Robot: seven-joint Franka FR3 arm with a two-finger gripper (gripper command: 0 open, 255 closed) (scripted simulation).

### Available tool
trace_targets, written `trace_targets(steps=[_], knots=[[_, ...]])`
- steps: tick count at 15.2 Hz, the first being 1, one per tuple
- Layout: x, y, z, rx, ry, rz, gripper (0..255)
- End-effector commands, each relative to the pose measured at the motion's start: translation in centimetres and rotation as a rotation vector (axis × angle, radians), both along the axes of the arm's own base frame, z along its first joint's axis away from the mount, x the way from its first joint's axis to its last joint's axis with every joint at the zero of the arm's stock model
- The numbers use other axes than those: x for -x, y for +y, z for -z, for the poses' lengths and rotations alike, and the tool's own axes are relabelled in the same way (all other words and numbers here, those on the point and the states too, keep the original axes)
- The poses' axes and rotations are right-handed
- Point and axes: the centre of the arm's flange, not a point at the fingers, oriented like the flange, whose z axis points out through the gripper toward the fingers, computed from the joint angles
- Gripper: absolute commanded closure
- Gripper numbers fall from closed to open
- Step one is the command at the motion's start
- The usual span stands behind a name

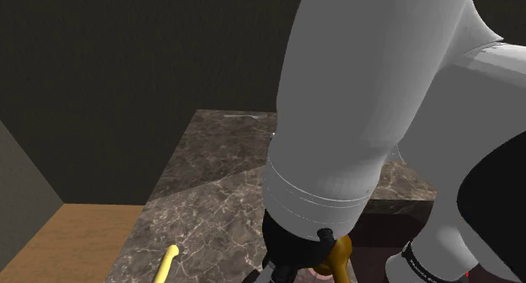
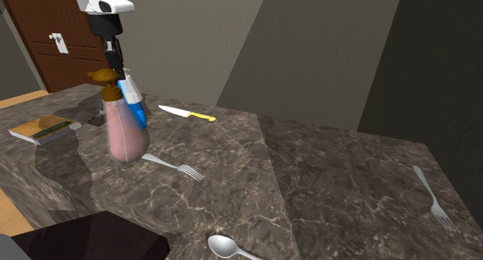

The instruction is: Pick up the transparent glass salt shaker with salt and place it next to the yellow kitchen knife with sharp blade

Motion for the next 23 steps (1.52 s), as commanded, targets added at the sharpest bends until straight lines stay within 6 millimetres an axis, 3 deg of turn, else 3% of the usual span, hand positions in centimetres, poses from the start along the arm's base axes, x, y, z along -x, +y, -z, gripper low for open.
trace_targets(steps=[1,23], knots=[[0.1,0.1,1.1,0.000,0.000,0.000,255],[0.1,0.1,12.7,0.000,0.000,0.000,255]])
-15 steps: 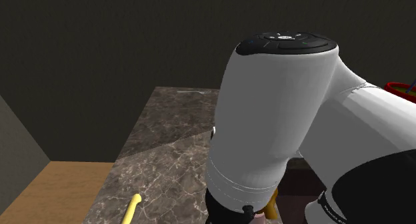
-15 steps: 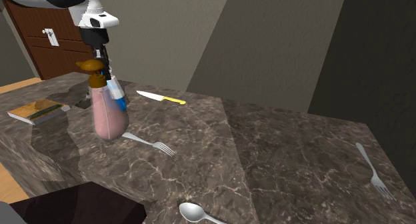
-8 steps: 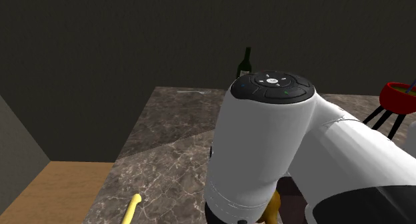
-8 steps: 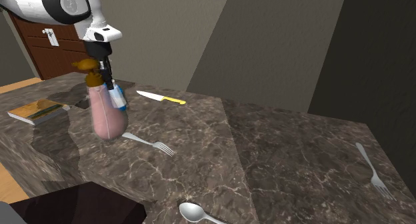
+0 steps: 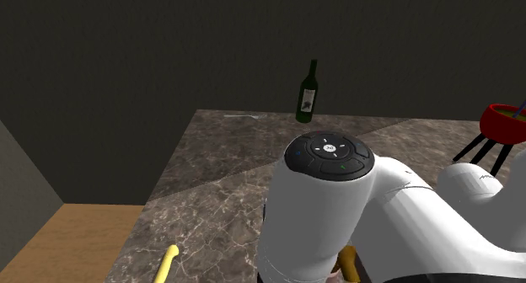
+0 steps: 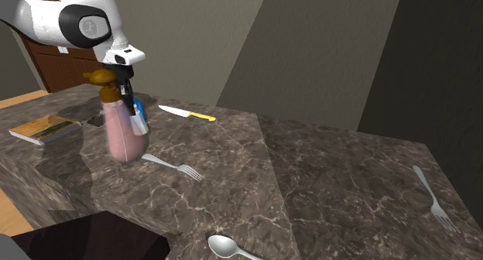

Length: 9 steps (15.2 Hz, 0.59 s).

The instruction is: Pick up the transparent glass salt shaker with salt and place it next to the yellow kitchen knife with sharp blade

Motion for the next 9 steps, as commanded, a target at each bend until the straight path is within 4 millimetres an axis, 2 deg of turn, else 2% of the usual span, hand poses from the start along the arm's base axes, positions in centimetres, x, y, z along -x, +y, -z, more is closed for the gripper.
trace_targets(steps=[1,4,9], knots=[[0.1,-0.1,1.1,0.000,0.000,0.000,255],[0.1,-0.1,2.8,0.000,0.000,0.000,255],[0.1,-0.1,2.8,0.000,0.000,0.000,255]])
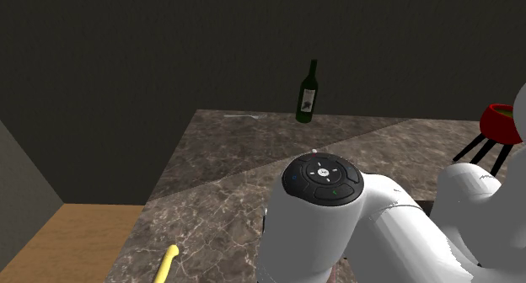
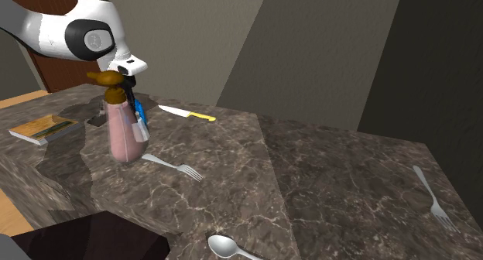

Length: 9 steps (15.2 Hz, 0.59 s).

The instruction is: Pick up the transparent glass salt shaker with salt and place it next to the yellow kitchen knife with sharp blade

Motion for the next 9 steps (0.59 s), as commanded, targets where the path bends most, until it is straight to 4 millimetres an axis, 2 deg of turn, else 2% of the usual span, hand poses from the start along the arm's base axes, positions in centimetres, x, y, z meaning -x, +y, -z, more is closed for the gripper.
trace_targets(steps=[1,3,4,9], knots=[[0.00,0.00,0.02,0.000,0.000,0.000,255],[0.00,0.00,0.01,0.000,0.000,0.000,255],[0.00,0.00,0.01,0.000,0.000,0.000,0],[0.00,0.00,0.01,0.000,0.000,0.000,0]])
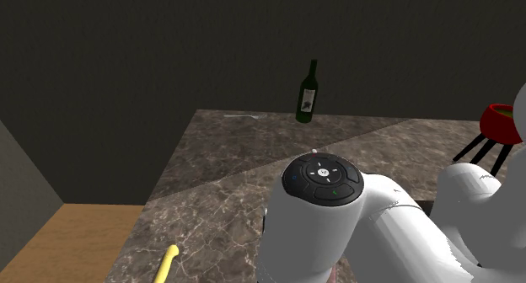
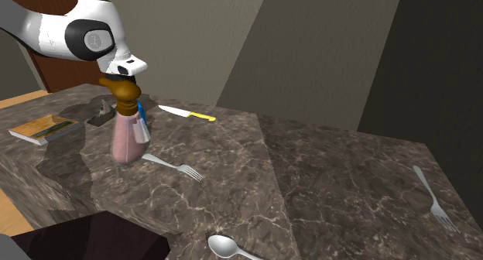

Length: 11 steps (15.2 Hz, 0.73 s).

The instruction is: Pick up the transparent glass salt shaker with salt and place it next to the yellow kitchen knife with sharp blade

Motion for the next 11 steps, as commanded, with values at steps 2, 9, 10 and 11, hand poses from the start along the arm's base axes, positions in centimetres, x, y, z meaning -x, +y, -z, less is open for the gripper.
trace_targets(steps=[2,9,10,11], knots=[[0.0,-0.2,-2.6,0.000,0.000,0.000,0],[0.0,-0.5,-5.0,0.000,0.000,0.000,0],[0.0,-0.5,-5.0,0.000,0.000,0.000,0],[0.0,-0.5,-5.0,0.000,0.000,0.000,0]])
